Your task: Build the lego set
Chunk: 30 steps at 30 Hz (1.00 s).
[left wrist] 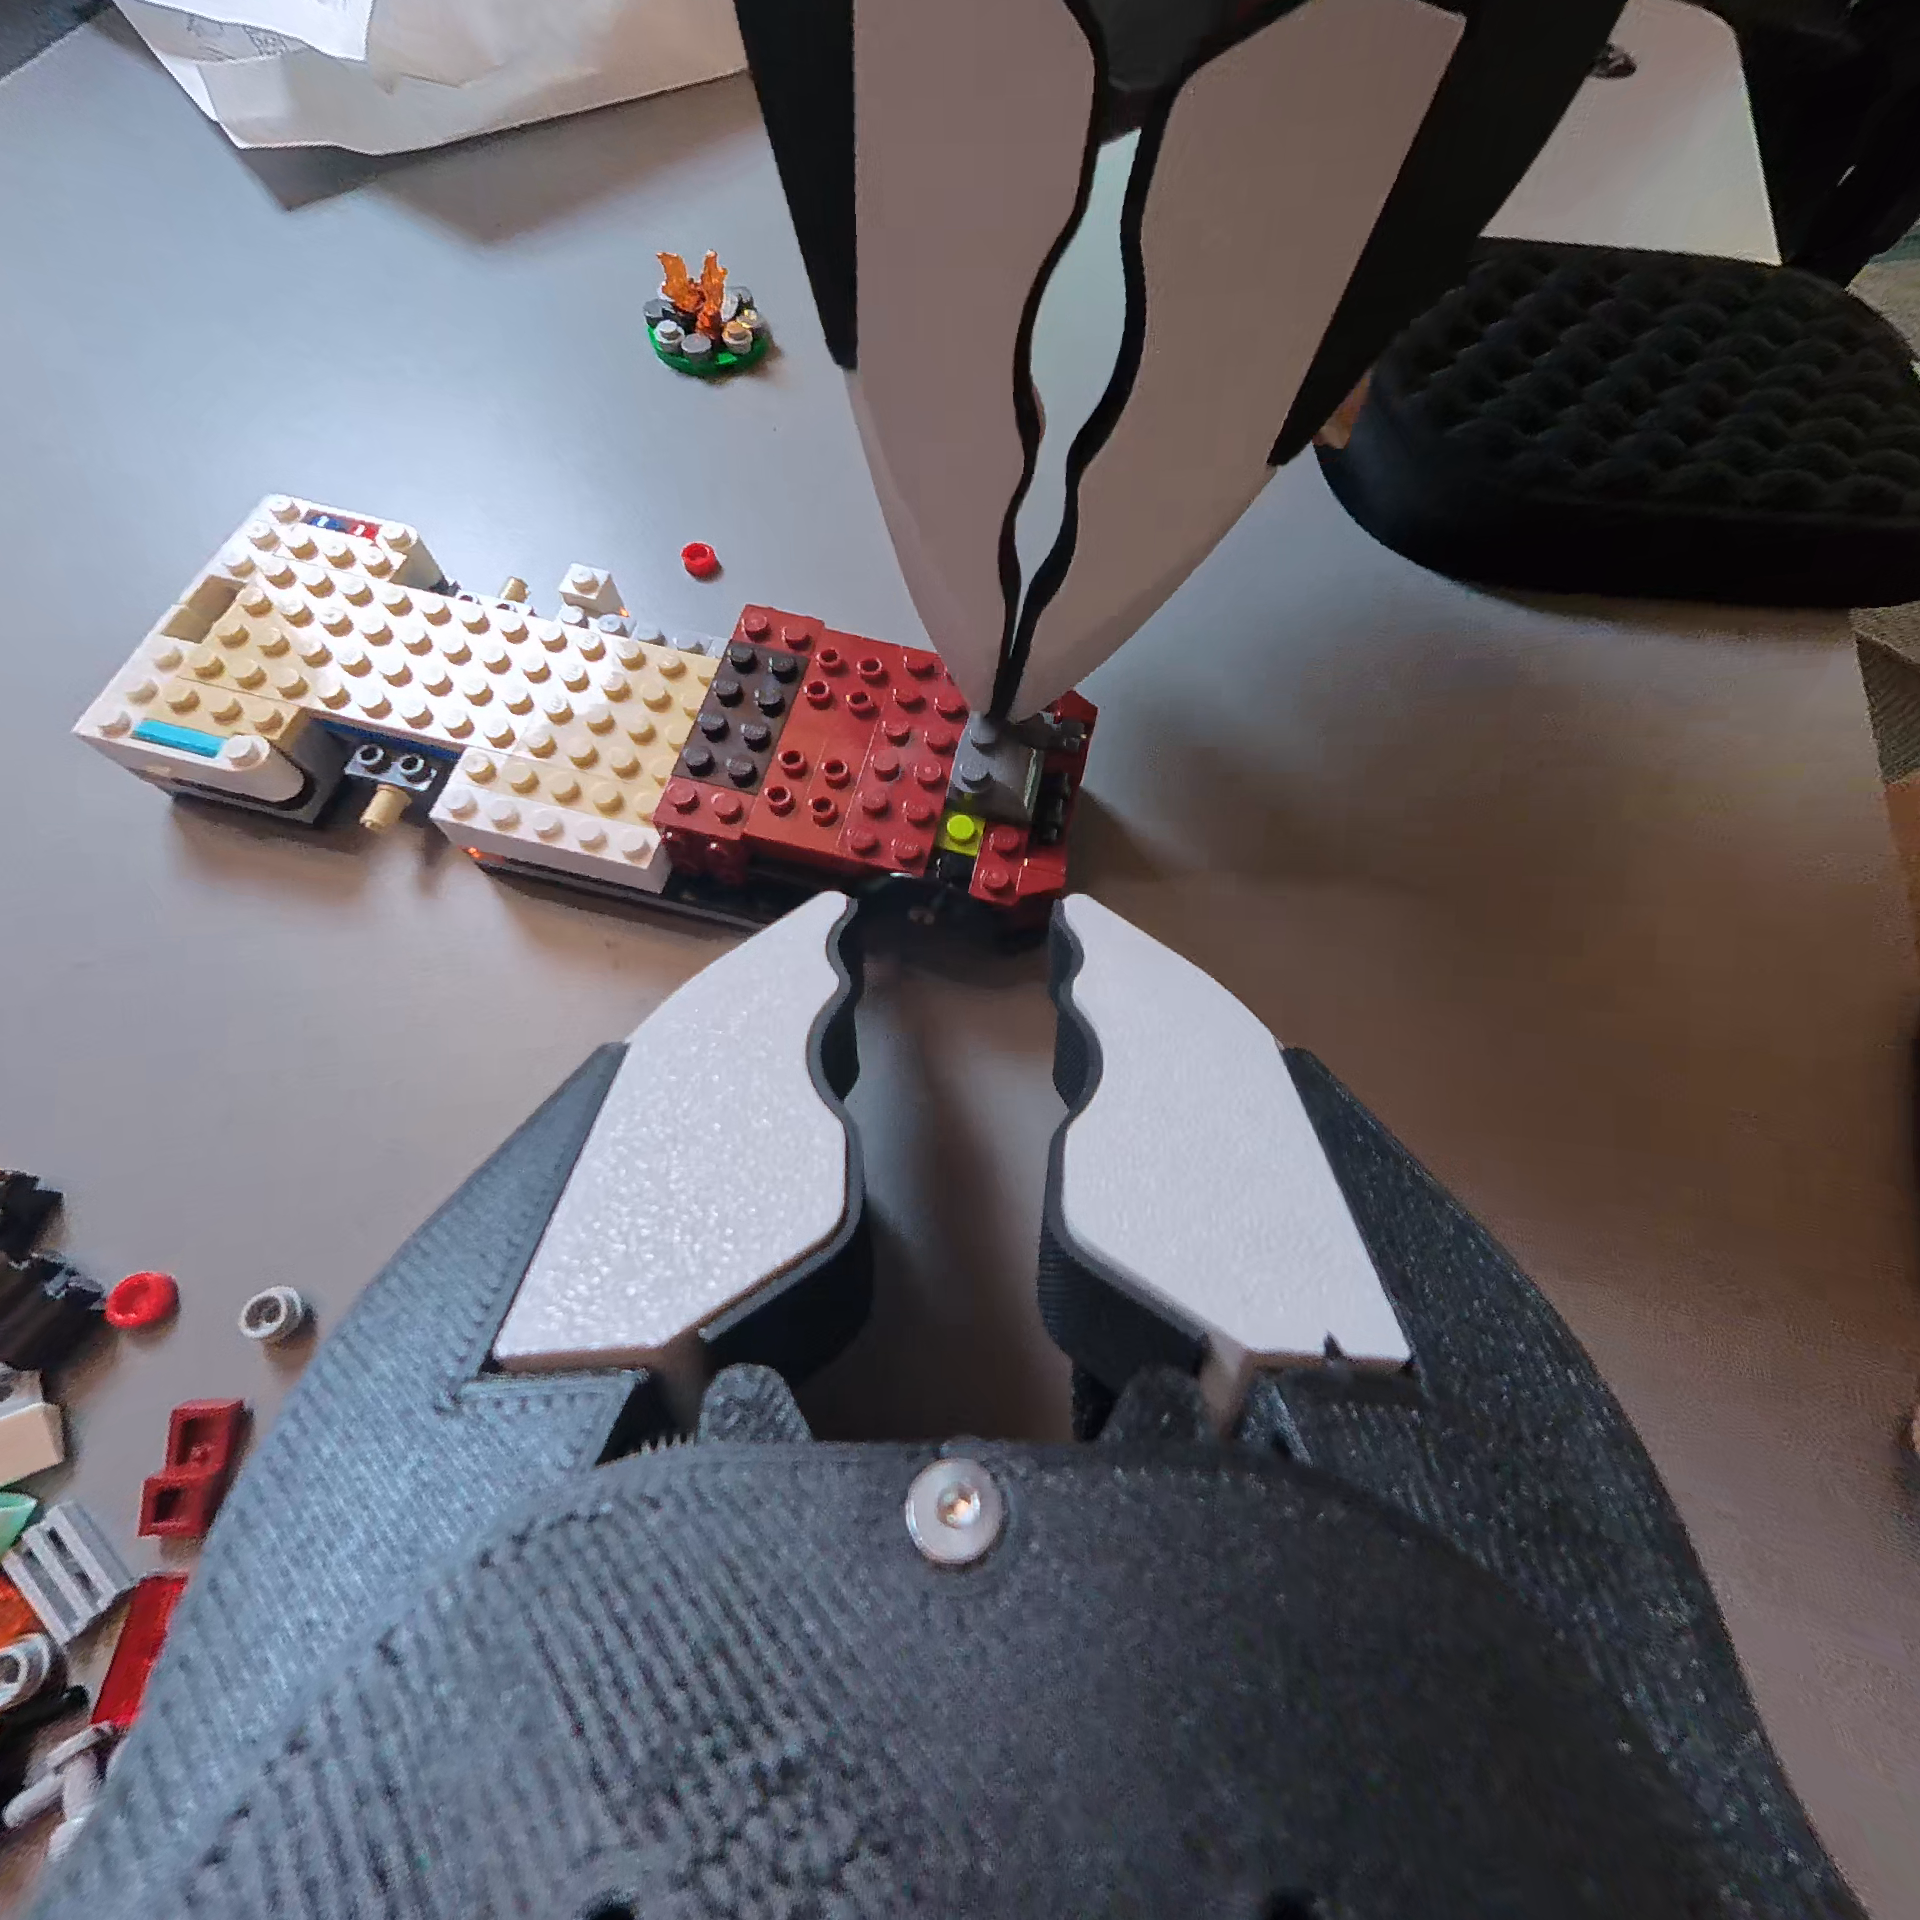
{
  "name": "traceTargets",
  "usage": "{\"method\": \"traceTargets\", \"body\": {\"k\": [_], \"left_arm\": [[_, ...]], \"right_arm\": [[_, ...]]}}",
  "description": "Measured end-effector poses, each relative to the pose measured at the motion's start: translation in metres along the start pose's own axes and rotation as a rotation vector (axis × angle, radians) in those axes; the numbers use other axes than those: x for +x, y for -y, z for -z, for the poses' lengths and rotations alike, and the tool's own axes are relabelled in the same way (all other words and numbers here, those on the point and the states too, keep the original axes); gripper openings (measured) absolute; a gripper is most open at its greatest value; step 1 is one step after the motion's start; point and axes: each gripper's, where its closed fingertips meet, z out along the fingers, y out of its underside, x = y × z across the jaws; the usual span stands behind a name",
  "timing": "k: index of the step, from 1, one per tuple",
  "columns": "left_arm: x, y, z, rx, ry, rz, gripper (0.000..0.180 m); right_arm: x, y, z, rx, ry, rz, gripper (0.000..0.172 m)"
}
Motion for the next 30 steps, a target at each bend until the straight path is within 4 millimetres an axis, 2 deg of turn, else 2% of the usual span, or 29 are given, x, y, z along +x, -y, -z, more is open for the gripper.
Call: {"method": "traceTargets", "body": {"k": [1, 4, 8, 11, 16, 20, 23, 25, 27, 30], "left_arm": [[0.0, 0.001, 0.002, 0.008, -0.003, 0.0, 0.036], [-0.004, 0.008, 0.016, 0.026, 0.009, -0.026, 0.039], [-0.013, 0.008, 0.046, -0.005, -0.004, -0.055, 0.038], [-0.011, -0.008, 0.073, -0.108, -0.059, -0.08, 0.037], [0.018, -0.047, 0.103, -0.264, -0.168, -0.086, 0.036], [0.038, -0.071, 0.103, -0.345, -0.175, -0.097, 0.036], [0.042, -0.082, 0.098, -0.403, -0.149, -0.132, 0.037], [0.042, -0.086, 0.093, -0.42, -0.122, -0.138, 0.033], [0.04, -0.086, 0.091, -0.413, -0.089, -0.154, 0.022], [0.036, -0.082, 0.088, -0.376, -0.068, -0.15, 0.022]], "right_arm": [[-0.001, 0.002, 0.003, 0.037, -0.001, -0.025, 0.0], [0.001, 0.011, 0.017, 0.169, -0.045, -0.096, 0.015], [-0.002, 0.011, 0.02, 0.293, -0.121, -0.14, 0.028], [-0.005, 0.011, 0.024, 0.397, -0.179, -0.172, 0.03], [-0.022, 0.007, 0.03, 0.502, -0.2, -0.203, 0.03], [-0.033, 0.008, 0.032, 0.552, -0.188, -0.198, 0.023], [-0.038, 0.01, 0.028, 0.556, -0.182, -0.187, 0.022], [-0.04, 0.01, 0.026, 0.541, -0.191, -0.175, 0.021], [-0.042, 0.009, 0.024, 0.522, -0.203, -0.161, 0.02], [-0.046, 0.011, 0.025, 0.532, -0.208, -0.153, 0.019]]}}
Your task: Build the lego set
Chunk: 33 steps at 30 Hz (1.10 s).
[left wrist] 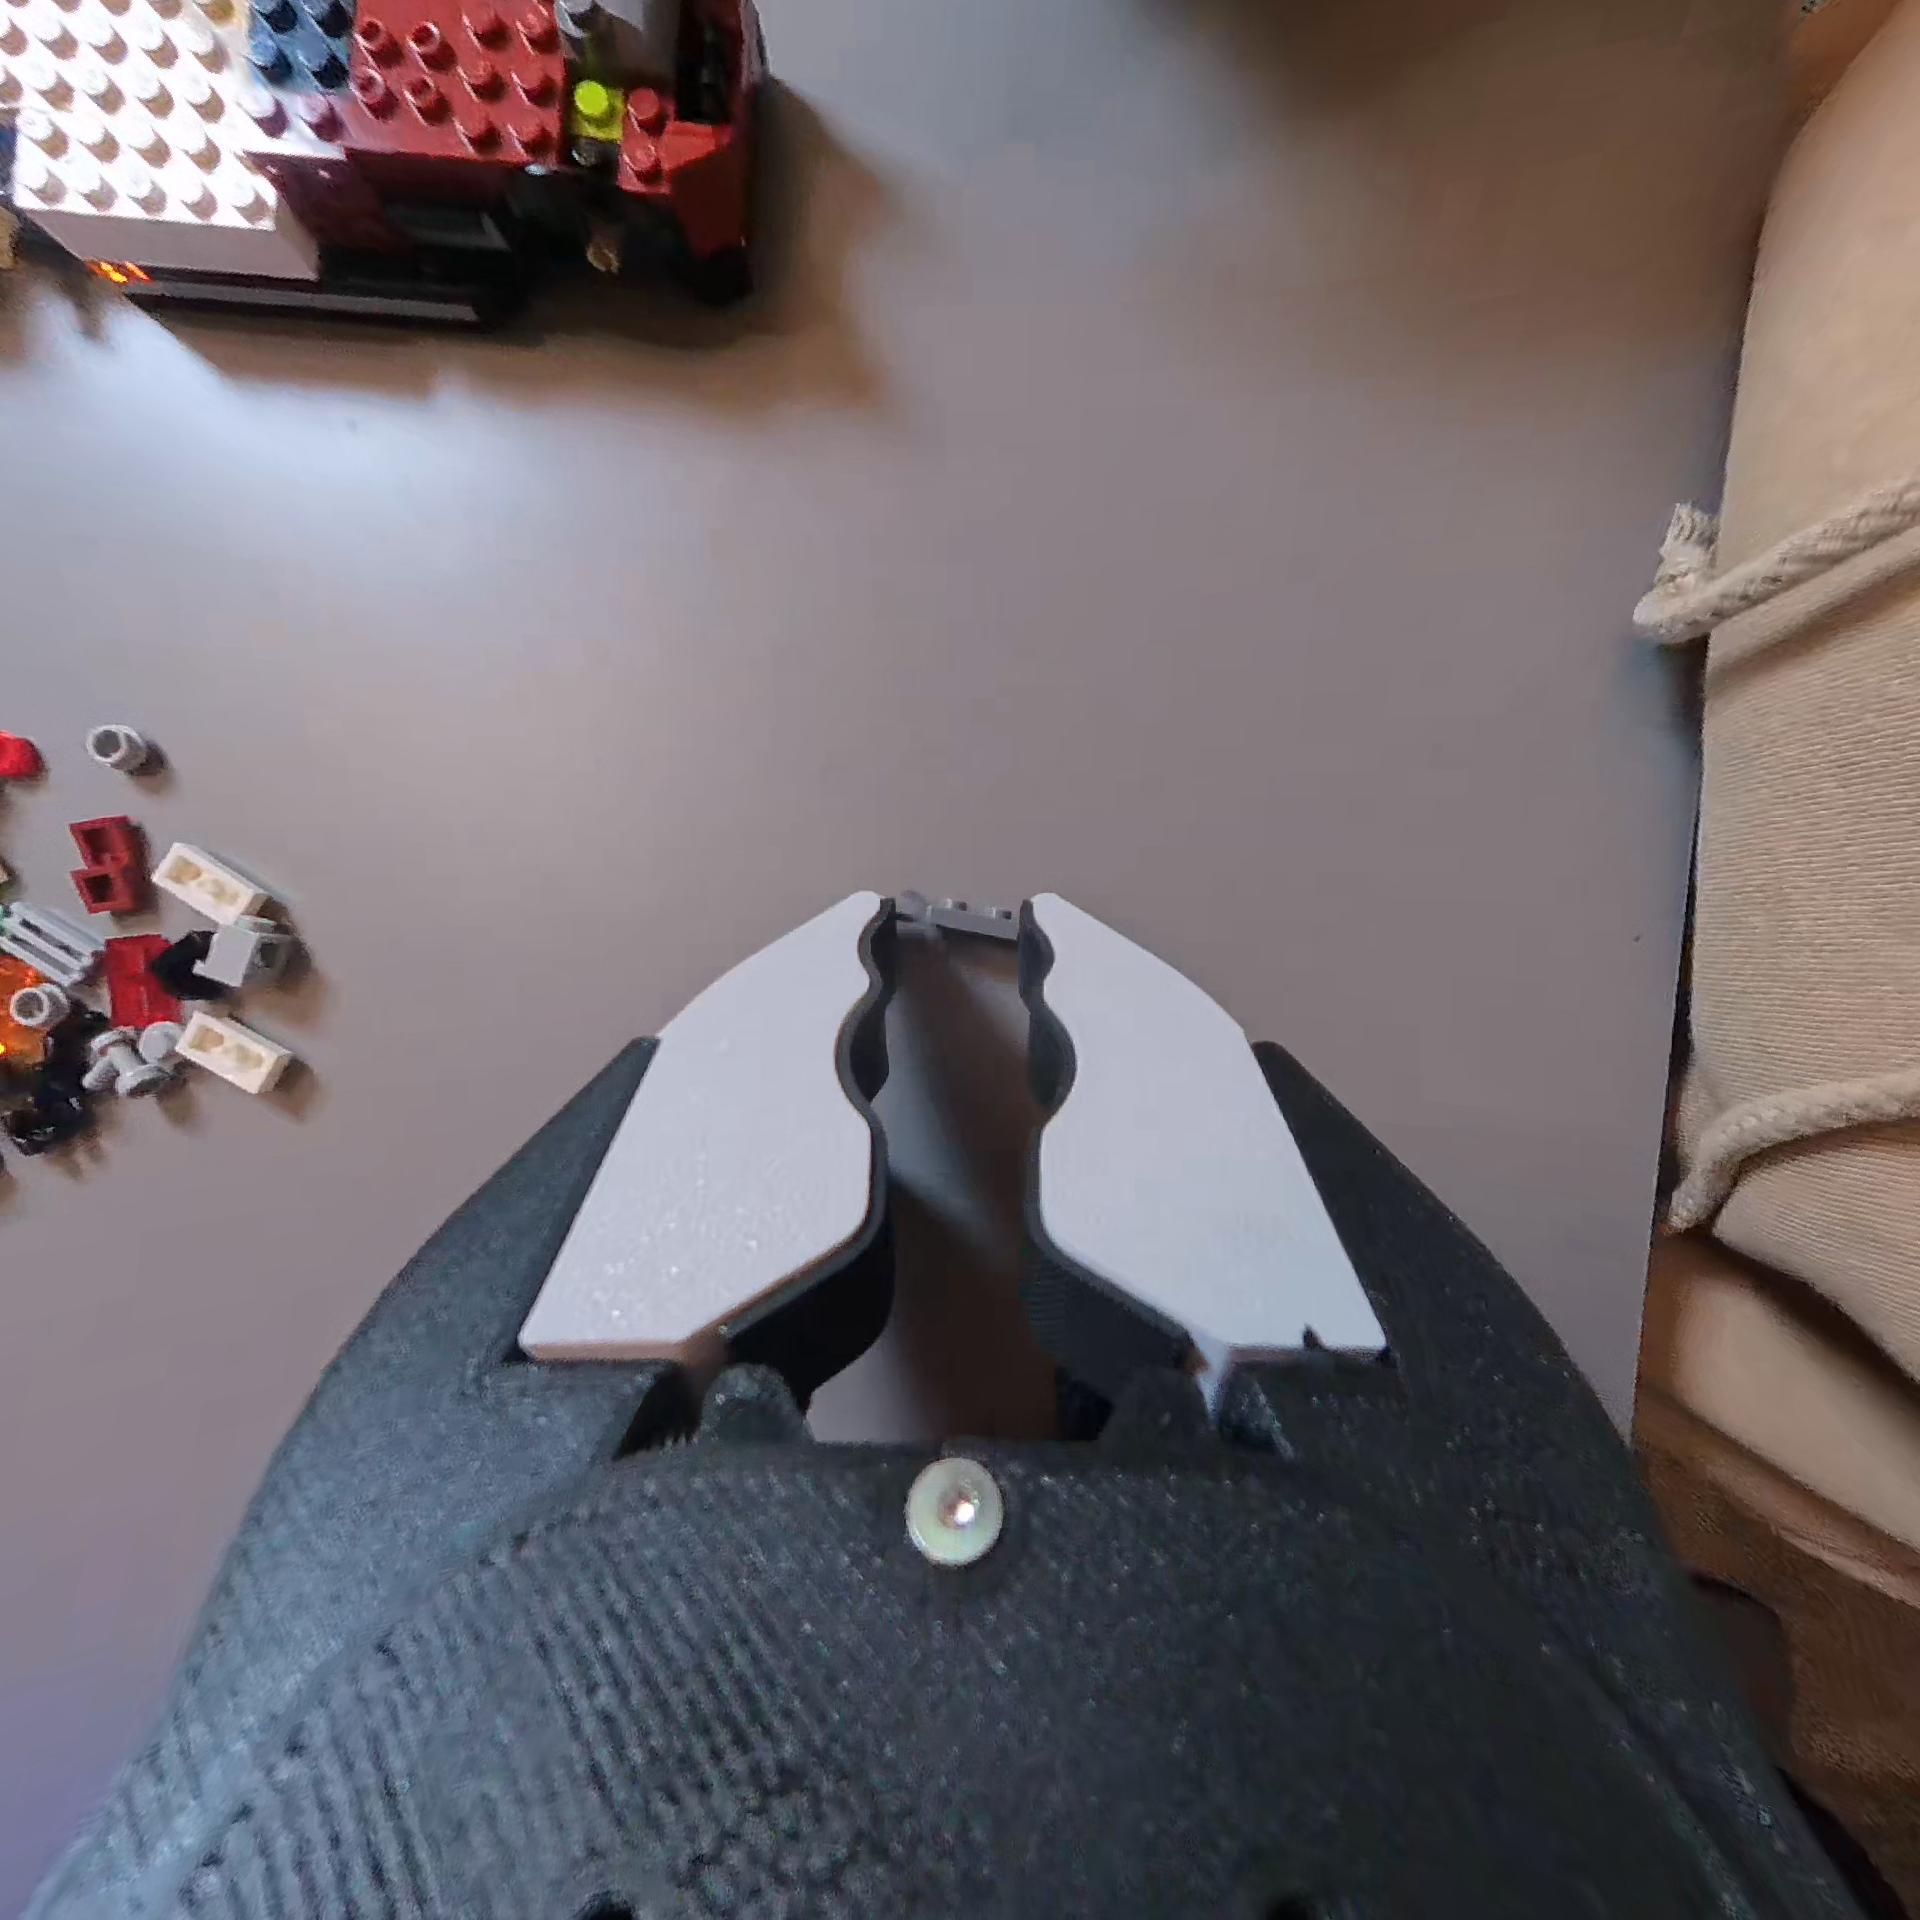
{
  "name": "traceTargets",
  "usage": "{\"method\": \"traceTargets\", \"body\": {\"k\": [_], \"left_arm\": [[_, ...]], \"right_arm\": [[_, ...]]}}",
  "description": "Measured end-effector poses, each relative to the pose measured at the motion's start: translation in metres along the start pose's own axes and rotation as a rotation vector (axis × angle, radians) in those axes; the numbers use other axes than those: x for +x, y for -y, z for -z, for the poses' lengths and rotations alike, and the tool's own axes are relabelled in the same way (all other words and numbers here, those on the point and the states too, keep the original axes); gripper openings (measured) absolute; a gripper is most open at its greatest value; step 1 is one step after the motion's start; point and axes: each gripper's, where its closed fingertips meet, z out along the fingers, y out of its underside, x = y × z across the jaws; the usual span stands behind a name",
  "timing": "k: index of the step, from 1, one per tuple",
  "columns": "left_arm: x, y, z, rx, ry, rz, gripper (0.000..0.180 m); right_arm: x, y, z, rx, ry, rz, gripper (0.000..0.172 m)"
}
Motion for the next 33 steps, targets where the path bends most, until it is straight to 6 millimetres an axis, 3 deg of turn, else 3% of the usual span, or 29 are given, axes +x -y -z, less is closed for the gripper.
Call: {"method": "traceTargets", "body": {"k": [3, 8, 12, 14, 17, 21, 27, 33], "left_arm": [[0.002, 0.026, 0.006, 0.192, -0.096, 0.079, 0.022], [0.018, 0.084, 0.028, 0.517, -0.467, 0.178, 0.022], [0.024, 0.11, 0.032, 0.564, -0.689, 0.198, 0.022], [0.026, 0.115, 0.03, 0.551, -0.734, 0.182, 0.022], [0.029, 0.119, 0.028, 0.54, -0.776, 0.166, 0.022], [0.018, 0.12, 0.027, 0.567, -0.714, 0.187, 0.022], [-0.019, 0.124, 0.031, 0.624, -0.263, 0.039, 0.022], [-0.029, 0.129, 0.029, 0.615, -0.08, -0.038, 0.015]], "right_arm": [[-0.005, 0.009, -0.002, 0.041, -0.003, 0.04, 0.018], [-0.024, 0.045, -0.013, 0.147, 0.003, 0.263, 0.023], [-0.038, 0.069, -0.024, 0.169, 0.001, 0.483, 0.025], [-0.042, 0.072, -0.027, 0.155, 0.013, 0.552, 0.025], [-0.039, 0.071, -0.031, 0.12, -0.001, 0.586, 0.01], [-0.029, 0.067, -0.032, 0.117, -0.012, 0.451, 0.009], [0.014, 0.062, -0.03, 0.155, -0.075, -0.056, 0.008], [0.018, 0.063, -0.035, 0.144, -0.075, -0.082, 0.009]]}}
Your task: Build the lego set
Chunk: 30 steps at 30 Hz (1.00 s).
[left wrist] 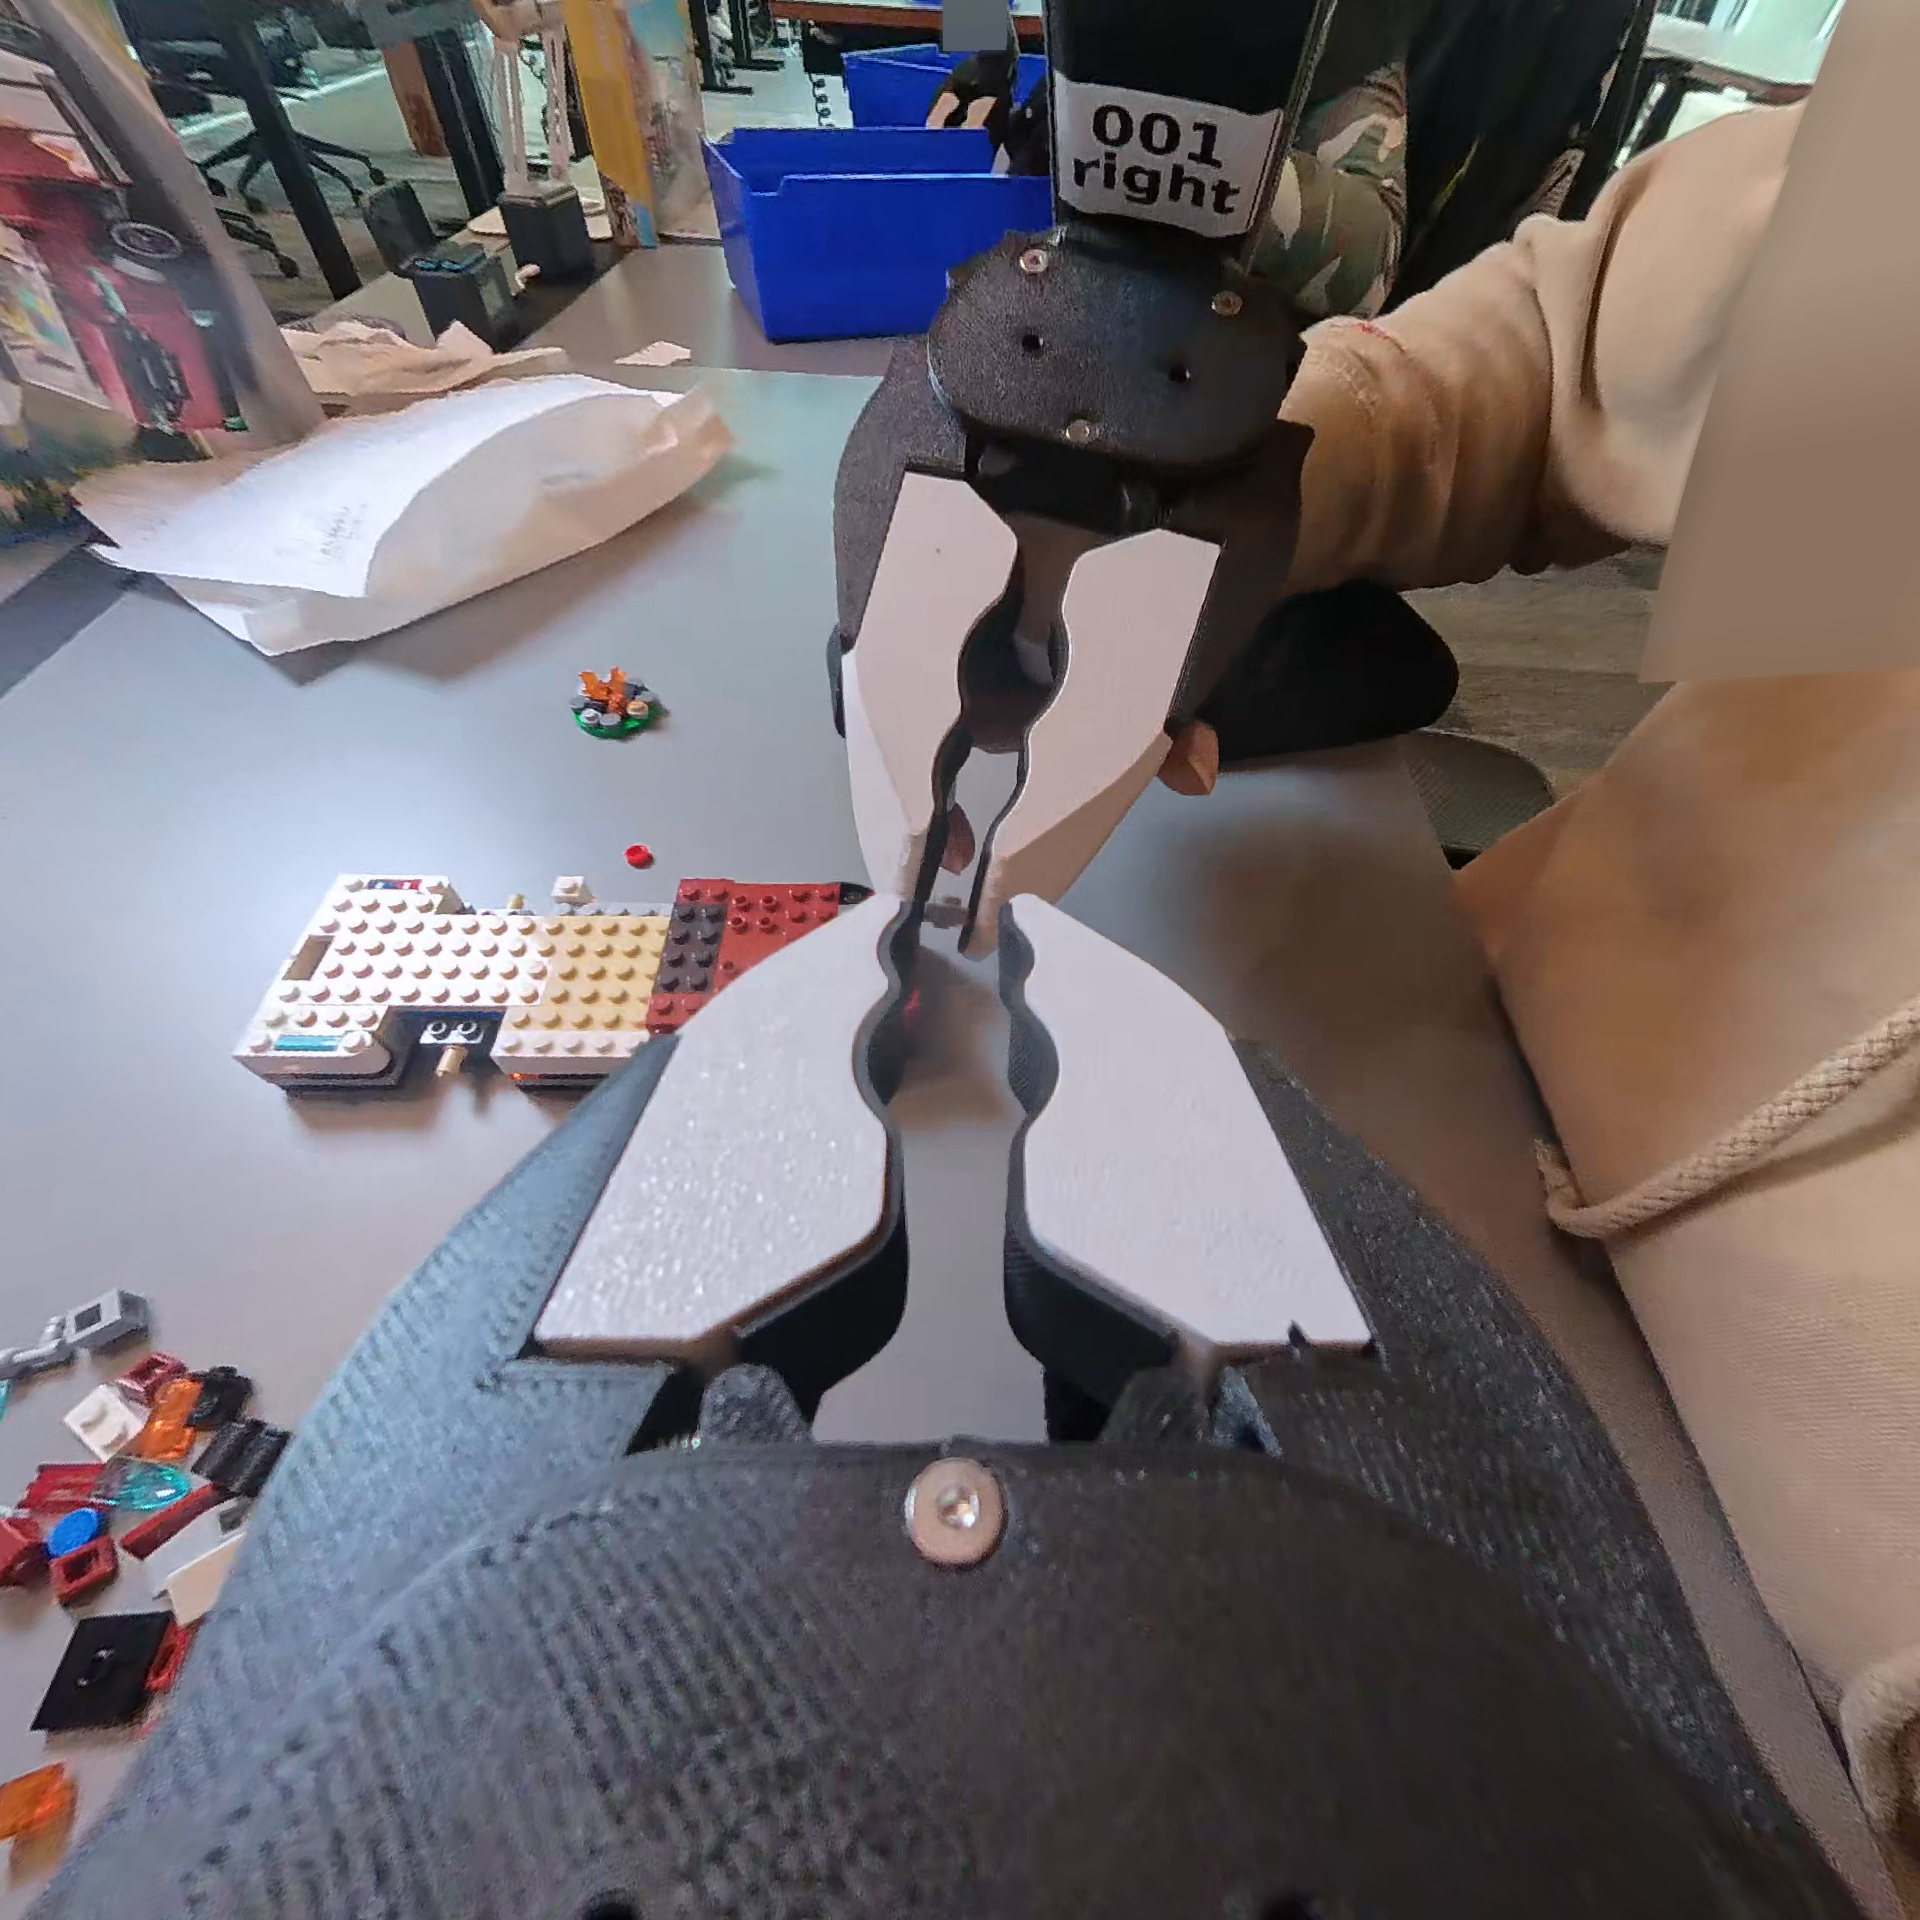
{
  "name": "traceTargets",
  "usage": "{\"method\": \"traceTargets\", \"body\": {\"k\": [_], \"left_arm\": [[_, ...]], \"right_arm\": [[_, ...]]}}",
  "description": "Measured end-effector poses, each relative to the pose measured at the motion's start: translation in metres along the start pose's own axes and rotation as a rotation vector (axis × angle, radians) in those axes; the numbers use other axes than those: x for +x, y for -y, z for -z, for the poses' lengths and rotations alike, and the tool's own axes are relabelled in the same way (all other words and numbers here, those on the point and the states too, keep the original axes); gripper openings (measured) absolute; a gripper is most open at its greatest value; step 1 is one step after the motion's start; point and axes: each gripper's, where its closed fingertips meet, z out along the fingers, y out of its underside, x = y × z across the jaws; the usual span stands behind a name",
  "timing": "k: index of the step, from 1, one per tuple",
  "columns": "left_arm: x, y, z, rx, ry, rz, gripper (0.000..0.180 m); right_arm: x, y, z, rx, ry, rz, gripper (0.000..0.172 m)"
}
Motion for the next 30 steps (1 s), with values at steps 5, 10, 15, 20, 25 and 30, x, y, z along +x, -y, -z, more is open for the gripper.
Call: {"method": "traceTargets", "body": {"k": [5, 10, 15, 20, 25, 30], "left_arm": [[0.001, -0.007, -0.001, -0.026, -0.002, -0.01, 0.008], [0.009, -0.001, 0.005, 0.058, -0.155, 0.115, 0.008], [0.023, 0.007, 0.023, 0.179, -0.455, 0.308, 0.008], [0.037, 0.009, 0.027, 0.178, -0.681, 0.401, 0.008], [0.048, 0.007, 0.022, 0.119, -0.767, 0.387, 0.008], [0.046, 0.008, 0.02, 0.115, -0.772, 0.388, 0.007]], "right_arm": [[-0.004, -0.002, -0.004, -0.023, 0.012, 0.03, 0.009], [-0.015, 0.005, 0.001, 0.043, 0.077, 0.082, 0.009], [-0.026, 0.019, 0.016, 0.111, 0.11, 0.311, 0.021], [-0.042, 0.023, 0.015, 0.051, 0.121, 0.632, 0.028], [-0.05, 0.021, 0.009, -0.019, 0.157, 0.739, 0.027], [-0.049, 0.02, 0.011, -0.051, 0.142, 0.759, 0.023]]}}
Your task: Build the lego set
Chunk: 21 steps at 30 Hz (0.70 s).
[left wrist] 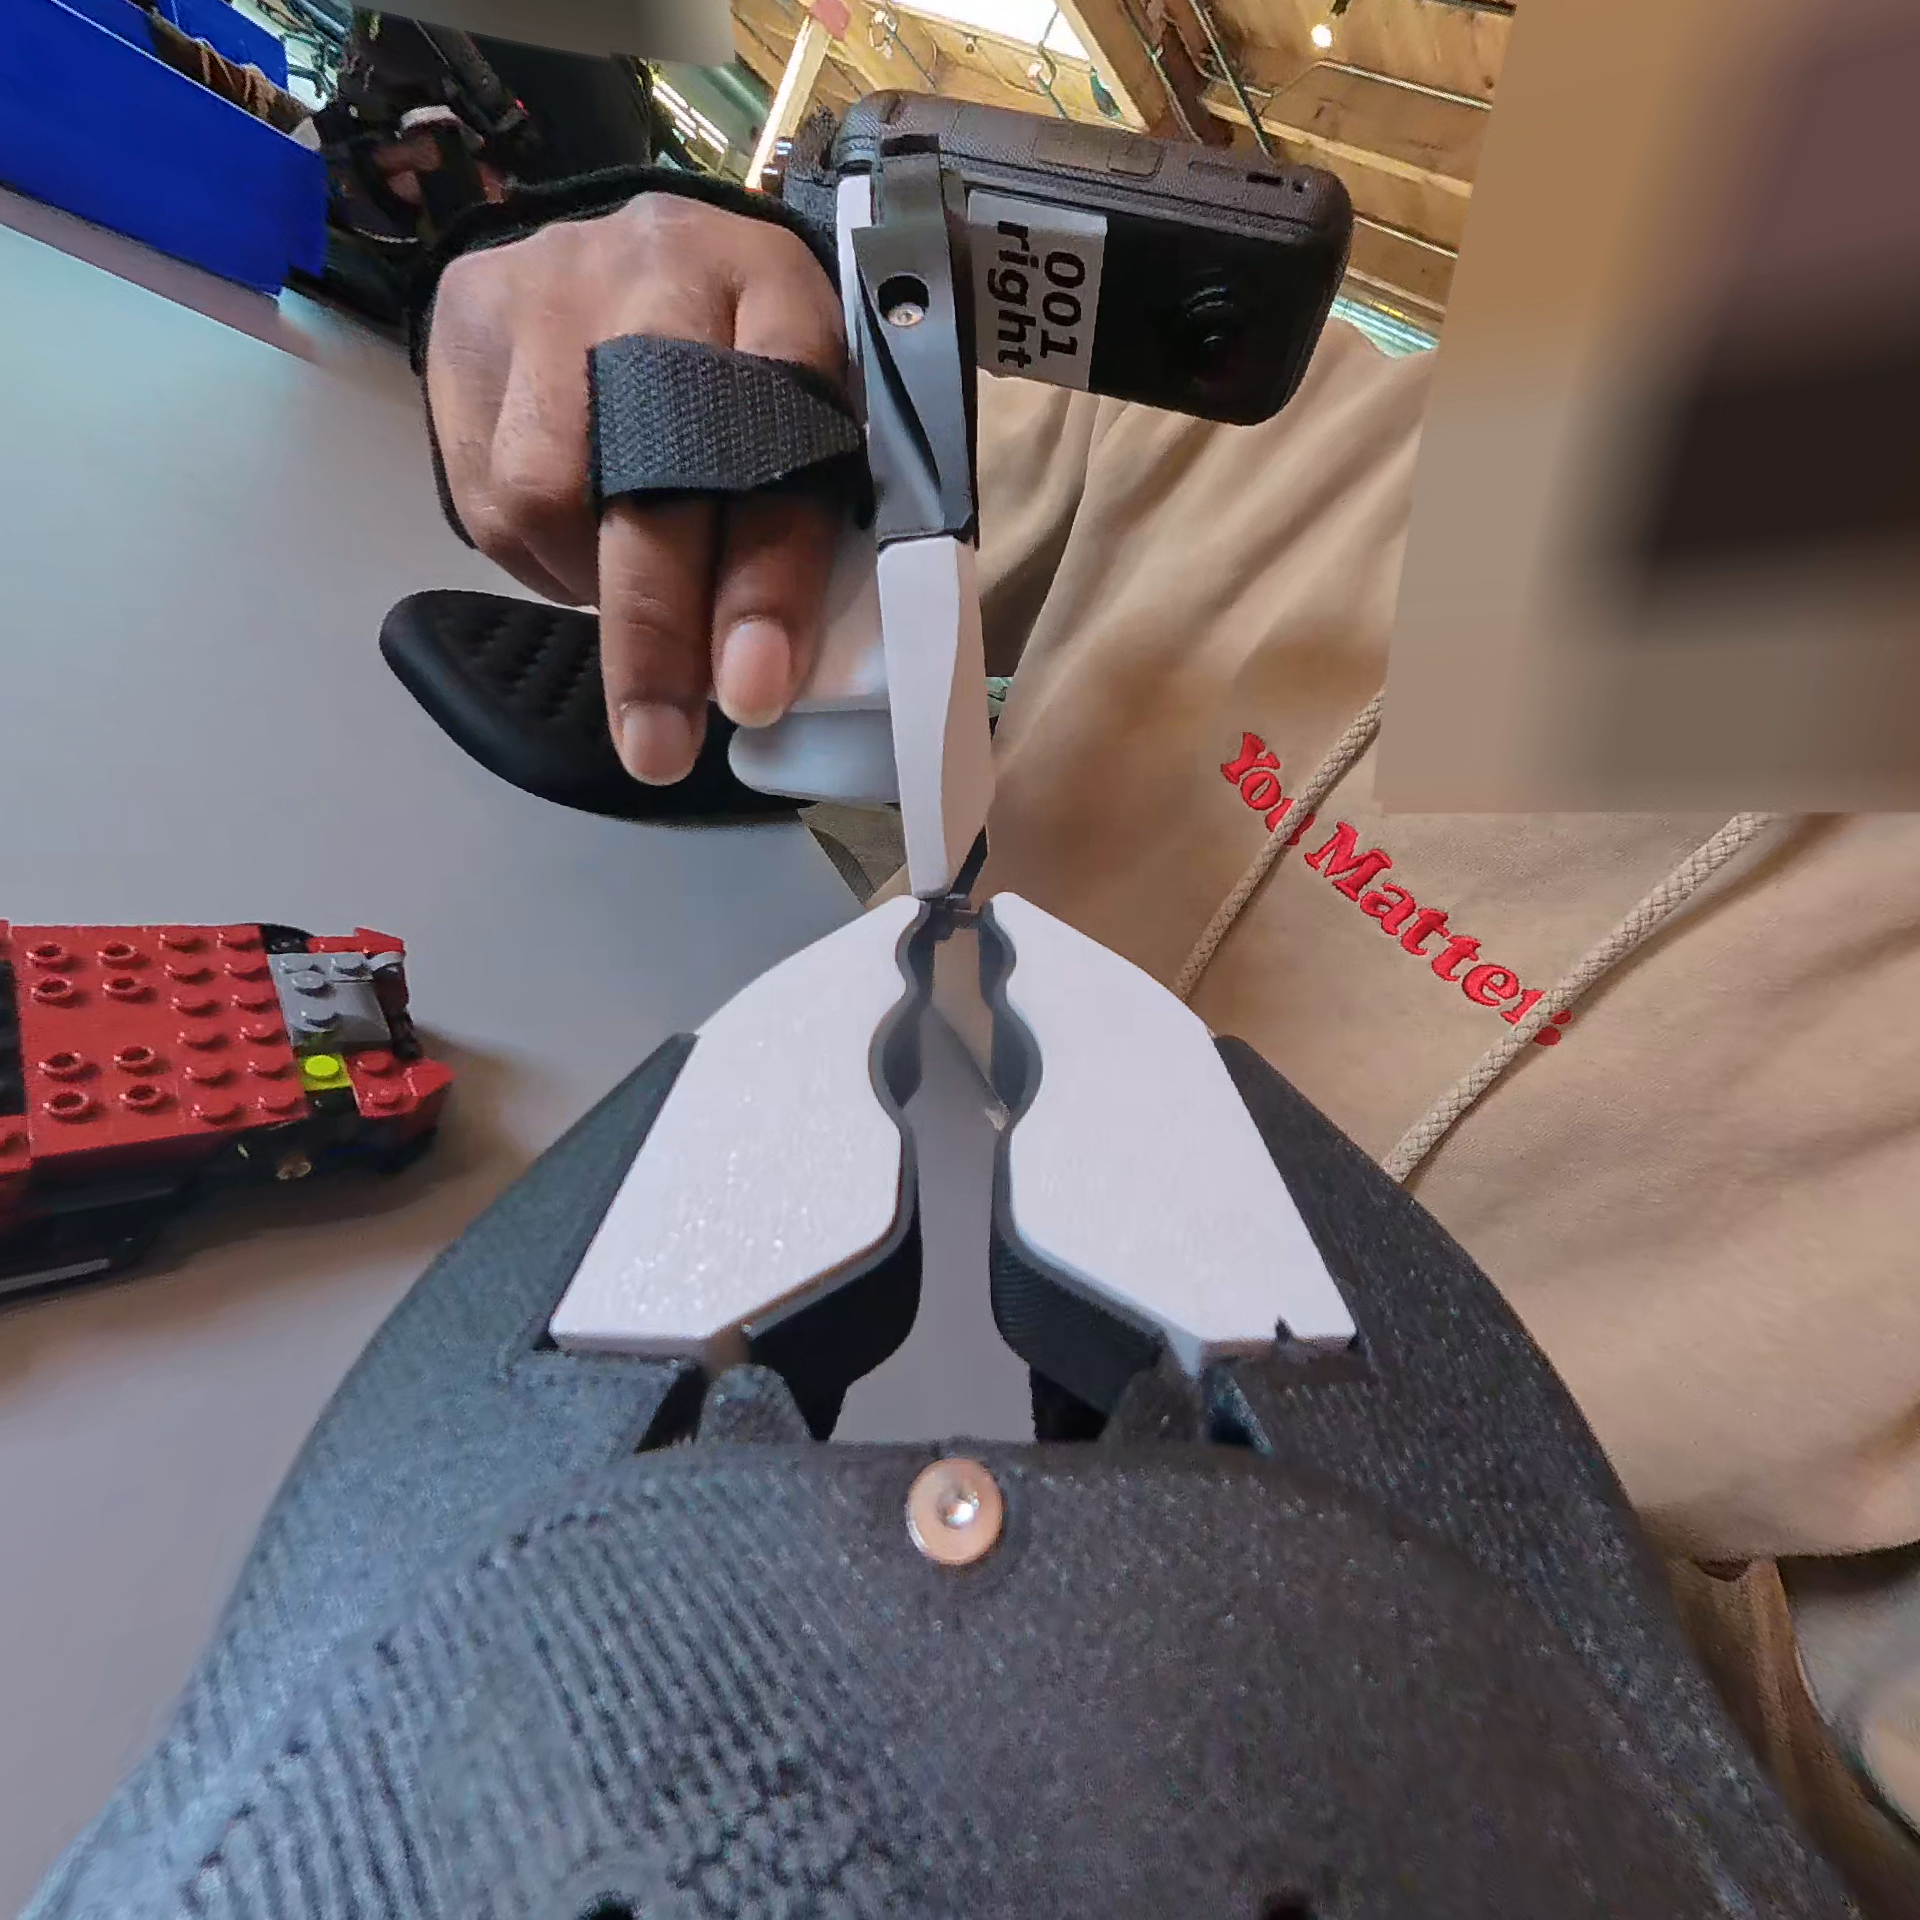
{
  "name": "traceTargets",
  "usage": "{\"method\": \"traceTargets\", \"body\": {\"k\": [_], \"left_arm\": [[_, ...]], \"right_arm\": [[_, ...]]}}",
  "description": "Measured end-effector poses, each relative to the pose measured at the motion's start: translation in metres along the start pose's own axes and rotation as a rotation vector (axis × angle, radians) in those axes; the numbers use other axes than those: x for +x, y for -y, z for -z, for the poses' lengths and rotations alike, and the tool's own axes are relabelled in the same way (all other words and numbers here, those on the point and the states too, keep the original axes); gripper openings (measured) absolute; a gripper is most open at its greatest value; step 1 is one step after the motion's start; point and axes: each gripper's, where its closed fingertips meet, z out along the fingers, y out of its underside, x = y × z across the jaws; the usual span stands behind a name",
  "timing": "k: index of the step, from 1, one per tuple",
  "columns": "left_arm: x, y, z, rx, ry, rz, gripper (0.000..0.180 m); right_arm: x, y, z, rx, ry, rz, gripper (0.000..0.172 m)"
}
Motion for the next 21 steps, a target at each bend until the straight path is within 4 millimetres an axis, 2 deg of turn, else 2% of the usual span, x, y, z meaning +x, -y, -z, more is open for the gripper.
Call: {"method": "traceTargets", "body": {"k": [12, 21], "left_arm": [[-0.006, -0.002, -0.001, -0.018, 0.012, 0.024, 0.007], [-0.018, 0.01, 0.005, 0.082, 0.075, 0.062, 0.007]], "right_arm": [[-0.003, -0.005, -0.001, -0.063, -0.022, 0.024, 0.023], [0.012, -0.016, 0.001, -0.119, -0.181, 0.045, 0.023]]}}
